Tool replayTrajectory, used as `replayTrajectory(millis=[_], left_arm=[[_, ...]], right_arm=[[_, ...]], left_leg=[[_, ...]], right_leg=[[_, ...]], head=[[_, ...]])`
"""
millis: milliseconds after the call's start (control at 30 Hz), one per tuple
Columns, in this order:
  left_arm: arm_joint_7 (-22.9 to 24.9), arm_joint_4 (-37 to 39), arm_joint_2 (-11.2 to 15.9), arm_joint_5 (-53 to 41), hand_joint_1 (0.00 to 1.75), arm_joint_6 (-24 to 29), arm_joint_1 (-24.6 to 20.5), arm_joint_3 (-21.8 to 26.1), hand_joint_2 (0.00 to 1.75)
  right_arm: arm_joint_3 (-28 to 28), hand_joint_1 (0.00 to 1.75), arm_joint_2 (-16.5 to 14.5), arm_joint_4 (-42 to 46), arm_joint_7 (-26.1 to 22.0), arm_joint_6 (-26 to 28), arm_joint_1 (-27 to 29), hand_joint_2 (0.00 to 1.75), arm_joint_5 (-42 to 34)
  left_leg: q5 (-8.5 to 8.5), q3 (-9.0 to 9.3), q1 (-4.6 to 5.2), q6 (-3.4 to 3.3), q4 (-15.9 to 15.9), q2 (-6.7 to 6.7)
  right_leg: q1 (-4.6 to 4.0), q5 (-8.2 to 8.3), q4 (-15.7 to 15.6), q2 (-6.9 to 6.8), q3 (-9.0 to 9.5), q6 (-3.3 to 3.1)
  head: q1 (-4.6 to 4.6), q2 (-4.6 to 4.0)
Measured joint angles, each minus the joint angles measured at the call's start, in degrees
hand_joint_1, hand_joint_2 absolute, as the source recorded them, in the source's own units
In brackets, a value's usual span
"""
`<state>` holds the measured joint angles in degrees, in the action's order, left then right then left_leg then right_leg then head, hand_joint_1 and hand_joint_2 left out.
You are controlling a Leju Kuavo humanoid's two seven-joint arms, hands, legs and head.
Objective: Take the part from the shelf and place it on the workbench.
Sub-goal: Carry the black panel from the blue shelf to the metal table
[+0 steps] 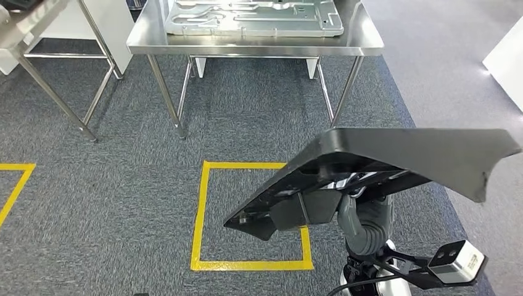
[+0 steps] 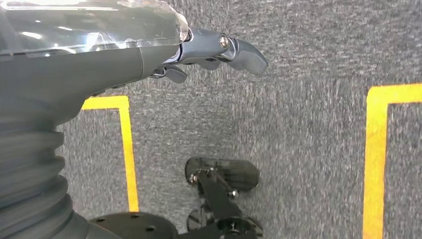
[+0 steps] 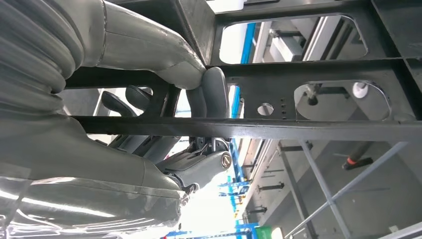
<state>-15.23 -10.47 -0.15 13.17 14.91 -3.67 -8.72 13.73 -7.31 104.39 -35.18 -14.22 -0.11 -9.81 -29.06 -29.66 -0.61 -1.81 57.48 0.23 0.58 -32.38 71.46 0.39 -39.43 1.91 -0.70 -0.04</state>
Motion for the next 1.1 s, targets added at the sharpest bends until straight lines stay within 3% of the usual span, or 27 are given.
replayTrajectory(millis=[33, 67, 100, 167, 200, 267, 333, 400, 433, 500, 533, 567, 600, 633, 667, 700, 733, 800, 900, 967, 1033, 1067, 1100], left_arm=[[0.0, 0.0, 0.0, 0.0, 0.00, 0.0, 0.1, 0.0, 1.75], [0.0, 0.0, 0.0, 0.0, 0.00, 0.0, 0.2, 0.0, 1.75], [0.0, 0.0, 0.0, 0.0, 0.00, 0.0, 0.2, 0.0, 1.75], [0.0, 0.0, -0.1, 0.1, 0.00, 0.0, 0.3, 0.0, 1.75], [0.0, 0.0, -0.1, 0.1, 0.00, 0.0, 0.2, 0.0, 1.75], [0.0, 0.0, -0.1, 0.3, 0.00, 0.0, 0.1, 0.0, 1.75], [-0.2, 0.0, -0.1, 0.4, 0.00, -0.1, 0.0, 0.0, 1.75], [-0.4, 0.0, -0.1, 0.4, 0.00, -0.1, 0.0, 0.0, 1.75], [-0.4, 0.0, -0.1, 0.4, 0.00, -0.1, 0.0, 0.0, 1.75], [-0.5, 0.0, -0.1, 0.4, 0.00, -0.2, 0.0, 0.0, 1.75], [-0.5, 0.0, -0.1, 0.4, 0.00, -0.2, 0.0, 0.0, 1.75], [-0.5, 0.0, -0.1, 0.4, 0.00, -0.2, 0.0, 0.1, 1.75], [-0.5, 0.0, -0.1, 0.4, 0.00, -0.2, 0.1, 0.1, 1.75], [-0.5, 0.0, -0.1, 0.4, 0.00, -0.2, 0.1, 0.1, 1.75], [-0.5, 0.0, -0.1, 0.4, 0.00, -0.2, 0.2, 0.1, 1.75], [-0.5, 0.0, 0.0, 0.4, 0.00, -0.2, 0.2, 0.1, 1.75], [-0.5, 0.0, 0.0, 0.4, 0.00, -0.2, 0.2, 0.1, 1.75], [-0.6, 0.0, 0.0, 0.4, 0.00, -0.2, 0.1, 0.1, 1.75], [-0.6, 0.0, -0.1, 0.4, 0.00, -0.2, 0.1, 0.1, 1.75], [-0.7, 0.0, -0.2, 0.4, 0.00, -0.2, 0.0, 0.1, 1.75], [-0.7, 0.0, -0.2, 0.4, 0.00, -0.2, 0.0, 0.1, 1.75], [-0.7, 0.0, -0.2, 0.4, 0.00, -0.2, 0.1, 0.1, 1.75], [-0.7, 0.0, -0.2, 0.4, 0.00, -0.3, 0.1, 0.1, 1.75]], right_arm=[[0.0, 1.75, 0.0, -0.1, 0.0, 0.0, 0.0, 1.75, 0.0], [0.0, 1.75, 0.0, -0.1, 0.0, 0.0, 0.1, 1.75, 0.0], [0.0, 1.75, 0.0, -0.1, 0.0, 0.0, 0.1, 1.75, 0.0], [0.0, 1.75, 0.0, -0.2, 0.0, 0.0, 0.1, 1.75, 0.0], [0.0, 1.75, 0.0, -0.2, 0.0, 0.0, 0.0, 1.75, 0.0], [0.0, 1.75, 0.0, -0.4, 0.0, 0.0, 0.0, 1.75, 0.0], [0.0, 1.75, 0.0, -0.4, 0.0, 0.0, 0.0, 1.75, 0.0], [0.1, 1.75, -0.1, -0.4, 0.0, 0.0, -0.2, 1.75, 0.0], [0.1, 1.75, -0.1, -0.4, 0.0, 0.0, -0.3, 1.75, 0.0], [0.1, 1.75, -0.2, -0.5, 0.0, 0.0, -0.5, 1.75, 0.0], [0.1, 1.75, -0.2, -0.5, 0.0, 0.0, -0.5, 1.75, 0.0], [0.1, 1.75, -0.2, -0.6, 0.0, 0.0, -0.5, 1.75, 0.0], [0.1, 1.75, -0.2, -0.7, 0.0, 0.0, -0.5, 1.75, 0.0], [0.1, 1.75, -0.2, -0.7, 0.0, 0.0, -0.5, 1.75, 0.0], [0.1, 1.75, -0.2, -0.7, 0.0, 0.0, -0.5, 1.75, 0.0], [0.1, 1.75, -0.2, -0.8, 0.0, 0.0, -0.5, 1.75, 0.0], [0.2, 1.75, -0.2, -0.8, 0.0, 0.0, -0.6, 1.75, 0.0], [0.2, 1.75, -0.2, -0.8, 0.0, 0.0, -0.6, 1.75, 0.0], [0.2, 1.75, -0.2, -0.8, 0.0, 0.0, -0.7, 1.75, 0.0], [0.2, 1.75, -0.2, -0.8, -0.1, 0.0, -0.8, 1.75, 0.0], [0.2, 1.75, -0.2, -0.8, -0.1, 0.1, -0.7, 1.75, 0.0], [0.2, 1.75, -0.2, -0.9, -0.1, 0.1, -0.7, 1.75, 0.0], [0.2, 1.75, -0.2, -0.9, -0.1, 0.1, -0.6, 1.75, 0.0]], left_leg=[[-0.36, 0.41, 0.00, 0.05, 0.0, 0.00], [-0.80, 0.97, 0.00, 0.13, 0.0, 0.00], [-1.28, 1.69, -0.02, 0.24, 0.0, -0.02], [-2.44, 3.20, -0.03, 0.55, 0.0, -0.04], [-2.95, 3.75, 0.00, 0.79, 0.0, -0.03], [-3.57, 4.16, 0.04, 1.43, -0.3, 0.08], [-3.50, 4.44, 0.02, 2.12, -0.2, 0.22], [-3.38, 3.30, -0.05, 2.58, 2.9, 0.18], [-3.98, 1.58, -0.10, 2.71, 5.9, 0.14], [-6.81, -3.02, -0.14, 2.90, 12.8, 0.09], [-7.99, -5.00, -0.15, 2.97, 14.9, 0.09], [-8.11, -6.27, -0.15, 3.03, 15.4, 0.09], [-6.67, -6.60, -0.14, 3.02, 14.1, 0.09], [-4.03, -6.12, -0.13, 2.93, 11.1, 0.08], [-1.23, -5.14, -0.08, 2.69, 7.4, 0.07], [0.43, -4.33, 0.08, 2.41, 4.3, 0.04], [1.09, -3.81, 0.25, 2.11, 2.3, 0.00], [1.21, -3.63, 0.56, 1.56, 1.3, -0.09], [2.67, -2.89, 0.05, 0.67, 0.2, 0.03], [2.97, -2.58, -0.23, 0.27, -0.3, 0.16], [2.87, -2.58, -0.23, 0.13, -0.4, 0.16], [2.78, -2.53, -0.24, 0.15, -0.3, 0.16], [2.67, -2.43, -0.26, 0.23, -0.3, 0.15]], right_leg=[[0.09, -0.47, 2.5, -0.03, -1.97, 0.07], [0.15, 0.13, 3.3, -0.07, -3.11, 0.04], [0.19, 1.83, 1.8, -0.11, -3.12, -0.04], [0.10, 6.73, -5.3, -0.30, -1.02, -0.52], [-0.11, 8.33, -8.5, -0.44, -0.18, -0.78], [-0.56, 9.50, -11.2, -0.54, 0.35, -1.50], [-0.66, 9.28, -11.7, -0.31, 0.88, -2.26], [-0.48, 8.82, -12.7, -0.23, 2.22, -2.93], [-0.38, 8.58, -13.0, -0.25, 2.88, -3.21], [-0.45, 7.95, -13.2, -0.24, 3.70, -3.66], [-0.52, 7.62, -13.2, -0.14, 4.02, -3.77], [-0.59, 7.30, -13.1, 0.02, 4.38, -3.82], [-0.67, 6.97, -13.1, 0.20, 4.79, -3.81], [-0.74, 6.65, -13.0, 0.36, 5.23, -3.76], [-0.78, 6.35, -12.9, 0.47, 5.61, -3.68], [-0.85, 6.11, -12.9, 0.52, 5.90, -3.55], [-0.90, 5.94, -12.8, 0.53, 5.98, -3.34], [-0.94, 5.75, -12.8, 0.50, 6.01, -2.80], [-1.10, 4.80, -12.0, 0.43, 5.97, -1.85], [-0.73, 1.74, -6.9, 0.29, 3.61, -1.23], [-0.21, -1.31, 0.6, 0.21, -0.25, -0.63], [0.03, -1.52, 2.6, 0.15, -1.44, -0.39], [0.26, -0.59, 2.4, 0.06, -1.60, -0.19]], head=[[0.01, 0.00], [0.00, 0.00], [0.00, 0.00], [-0.02, 0.00], [0.02, 0.00], [0.10, 0.00], [0.14, 0.00], [0.19, 0.00], [0.24, 0.00], [0.31, 0.00], [0.30, 0.00], [0.30, 0.00], [0.31, 0.00], [0.31, 0.00], [0.30, 0.00], [0.27, 0.00], [0.28, 0.00], [0.26, 0.00], [0.16, 0.00], [0.01, 0.00], [-0.07, 0.00], [-0.08, 0.00], [-0.08, 0.00]])
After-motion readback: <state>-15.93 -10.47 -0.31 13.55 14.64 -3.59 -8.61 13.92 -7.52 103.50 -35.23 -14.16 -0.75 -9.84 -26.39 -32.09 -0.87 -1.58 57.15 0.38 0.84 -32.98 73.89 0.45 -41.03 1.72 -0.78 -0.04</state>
